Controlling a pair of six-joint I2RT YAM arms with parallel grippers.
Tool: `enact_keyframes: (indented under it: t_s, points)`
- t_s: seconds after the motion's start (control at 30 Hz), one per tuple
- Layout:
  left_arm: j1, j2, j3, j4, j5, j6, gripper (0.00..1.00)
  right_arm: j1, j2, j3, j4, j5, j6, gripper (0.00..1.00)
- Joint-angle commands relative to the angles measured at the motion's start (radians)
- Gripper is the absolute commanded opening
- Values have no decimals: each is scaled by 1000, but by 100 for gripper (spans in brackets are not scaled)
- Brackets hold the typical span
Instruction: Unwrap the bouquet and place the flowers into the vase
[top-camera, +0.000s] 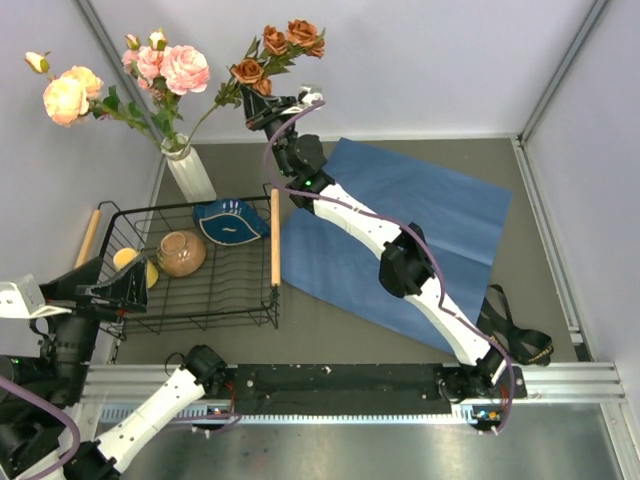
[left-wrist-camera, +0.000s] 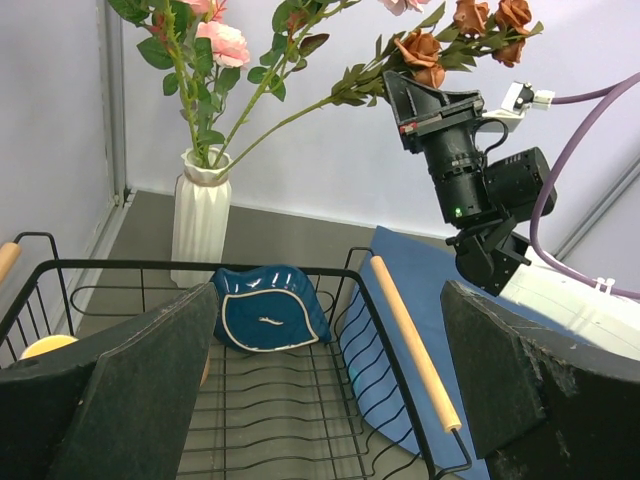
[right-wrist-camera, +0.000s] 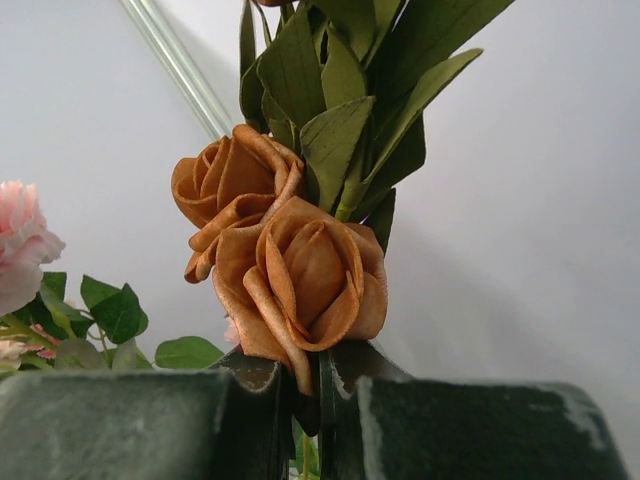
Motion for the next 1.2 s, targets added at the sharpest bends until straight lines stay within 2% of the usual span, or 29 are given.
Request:
enact_keyframes:
  t_s: [0.0, 0.2, 0.9, 1.0, 1.1, 1.17]
  points:
    - [2, -10, -7, 3, -8, -3, 99, 33, 33, 73, 51, -40, -95, 0]
    - [2, 7, -11, 9, -4, 5, 99, 31, 11, 73, 48, 0, -95, 0]
    - [0, 4, -44, 21, -22, 17, 99, 25, -73, 41, 83, -18, -117, 0]
    - [-1, 34, -31, 26, -2, 9, 99, 19, -137, -26, 78, -60, -132, 0]
    - [-6, 107, -16, 21, 55, -3, 99, 1, -286, -270, 87, -158, -115, 0]
    - [-8, 179, -24, 20, 111, -17, 99, -16, -387, -371, 139, -193, -102, 0]
